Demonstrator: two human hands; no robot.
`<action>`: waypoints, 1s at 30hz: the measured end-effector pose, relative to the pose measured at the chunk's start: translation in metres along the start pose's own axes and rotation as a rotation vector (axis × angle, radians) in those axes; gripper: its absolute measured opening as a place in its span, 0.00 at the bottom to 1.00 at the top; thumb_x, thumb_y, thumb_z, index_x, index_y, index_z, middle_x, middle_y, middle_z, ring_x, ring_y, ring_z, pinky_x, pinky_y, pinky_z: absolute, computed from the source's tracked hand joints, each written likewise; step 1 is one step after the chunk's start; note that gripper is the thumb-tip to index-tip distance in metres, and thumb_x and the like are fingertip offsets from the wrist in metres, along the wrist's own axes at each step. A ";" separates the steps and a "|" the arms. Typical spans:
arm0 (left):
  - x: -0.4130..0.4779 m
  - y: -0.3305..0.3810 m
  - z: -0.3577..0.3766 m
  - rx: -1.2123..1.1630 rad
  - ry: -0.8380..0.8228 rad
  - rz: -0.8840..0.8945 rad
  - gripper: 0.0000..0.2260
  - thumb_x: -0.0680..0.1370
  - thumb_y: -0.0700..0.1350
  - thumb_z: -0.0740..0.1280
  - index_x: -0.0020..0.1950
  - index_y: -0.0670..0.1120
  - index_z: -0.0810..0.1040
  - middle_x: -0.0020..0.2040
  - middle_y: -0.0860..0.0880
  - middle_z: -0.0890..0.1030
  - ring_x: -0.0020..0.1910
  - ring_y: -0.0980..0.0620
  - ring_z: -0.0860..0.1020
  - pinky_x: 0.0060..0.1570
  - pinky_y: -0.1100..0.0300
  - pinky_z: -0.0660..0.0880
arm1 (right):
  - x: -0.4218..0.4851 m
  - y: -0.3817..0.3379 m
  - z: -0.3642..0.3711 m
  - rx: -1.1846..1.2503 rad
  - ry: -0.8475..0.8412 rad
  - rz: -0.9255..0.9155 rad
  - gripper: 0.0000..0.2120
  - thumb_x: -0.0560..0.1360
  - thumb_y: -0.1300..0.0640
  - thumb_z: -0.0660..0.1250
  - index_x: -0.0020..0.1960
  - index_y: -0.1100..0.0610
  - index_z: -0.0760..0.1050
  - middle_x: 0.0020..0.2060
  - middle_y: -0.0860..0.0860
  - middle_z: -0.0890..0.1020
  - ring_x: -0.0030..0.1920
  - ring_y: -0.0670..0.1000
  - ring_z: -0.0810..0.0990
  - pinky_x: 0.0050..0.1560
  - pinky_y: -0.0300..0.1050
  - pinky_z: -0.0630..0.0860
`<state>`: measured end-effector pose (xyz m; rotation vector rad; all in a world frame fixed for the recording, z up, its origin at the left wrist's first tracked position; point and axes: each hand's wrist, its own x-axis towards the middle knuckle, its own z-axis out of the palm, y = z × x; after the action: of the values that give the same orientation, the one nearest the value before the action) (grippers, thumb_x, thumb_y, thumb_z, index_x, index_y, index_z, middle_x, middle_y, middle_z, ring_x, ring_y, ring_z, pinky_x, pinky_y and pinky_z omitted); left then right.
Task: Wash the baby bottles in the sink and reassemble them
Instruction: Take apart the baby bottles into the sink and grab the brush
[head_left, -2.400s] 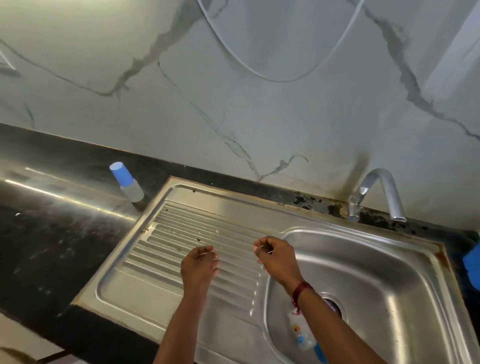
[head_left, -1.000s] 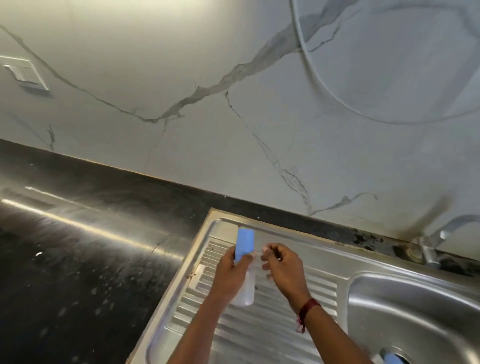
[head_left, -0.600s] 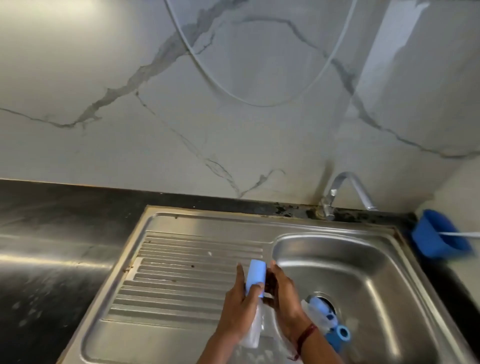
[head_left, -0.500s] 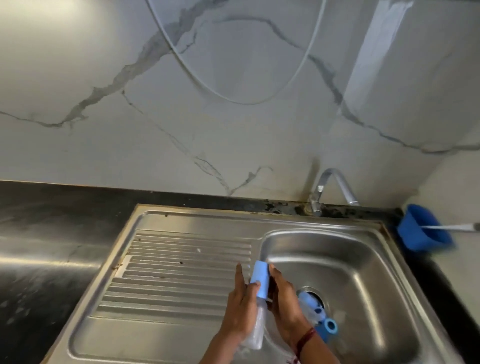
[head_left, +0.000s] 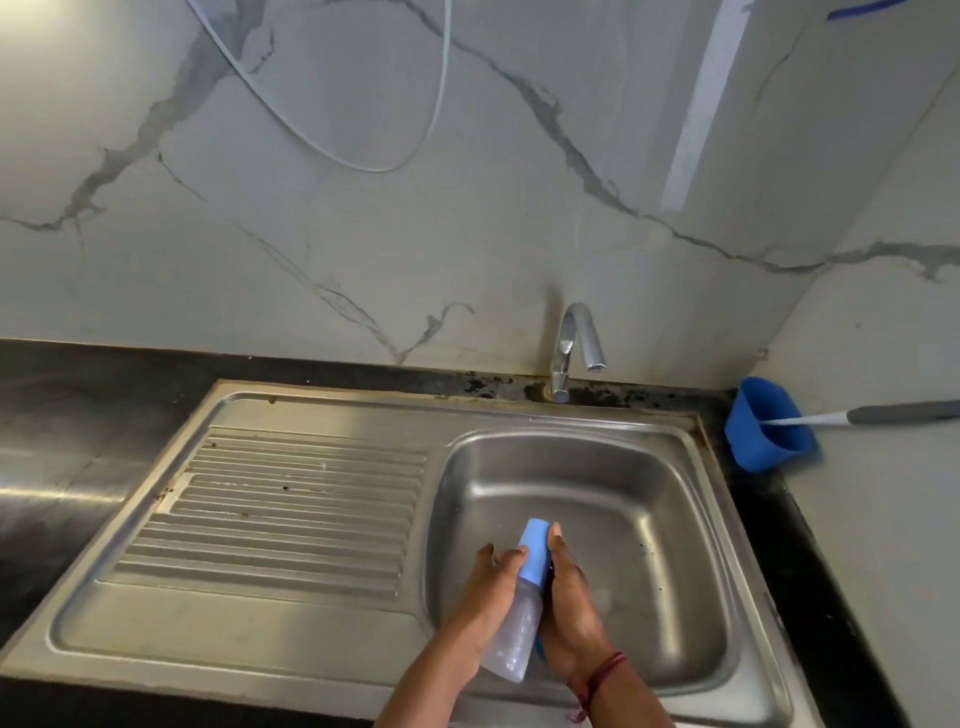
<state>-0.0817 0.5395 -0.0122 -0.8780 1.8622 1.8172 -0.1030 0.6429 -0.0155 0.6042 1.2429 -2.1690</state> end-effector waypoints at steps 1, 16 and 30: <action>0.003 -0.002 0.007 0.014 0.031 0.009 0.39 0.66 0.70 0.63 0.74 0.56 0.61 0.58 0.47 0.81 0.52 0.45 0.82 0.56 0.44 0.79 | 0.002 -0.002 -0.005 0.000 -0.003 0.016 0.37 0.73 0.33 0.64 0.60 0.66 0.78 0.57 0.66 0.81 0.58 0.66 0.81 0.66 0.65 0.72; 0.017 0.013 0.043 0.094 0.088 0.167 0.25 0.74 0.64 0.59 0.71 0.61 0.71 0.62 0.52 0.80 0.55 0.51 0.81 0.57 0.46 0.79 | 0.030 -0.032 -0.033 0.041 -0.049 0.062 0.28 0.75 0.37 0.67 0.59 0.61 0.79 0.53 0.60 0.83 0.54 0.60 0.82 0.63 0.60 0.76; 0.080 -0.008 0.058 0.170 -0.045 -0.030 0.36 0.67 0.80 0.56 0.68 0.62 0.71 0.61 0.51 0.81 0.55 0.47 0.82 0.58 0.43 0.79 | 0.089 -0.044 -0.066 -0.157 0.114 0.109 0.29 0.76 0.35 0.62 0.52 0.62 0.80 0.44 0.61 0.84 0.44 0.60 0.81 0.49 0.55 0.77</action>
<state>-0.1427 0.5844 -0.0758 -0.7934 1.9312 1.6193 -0.1916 0.6967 -0.0748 0.7208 1.3918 -1.9495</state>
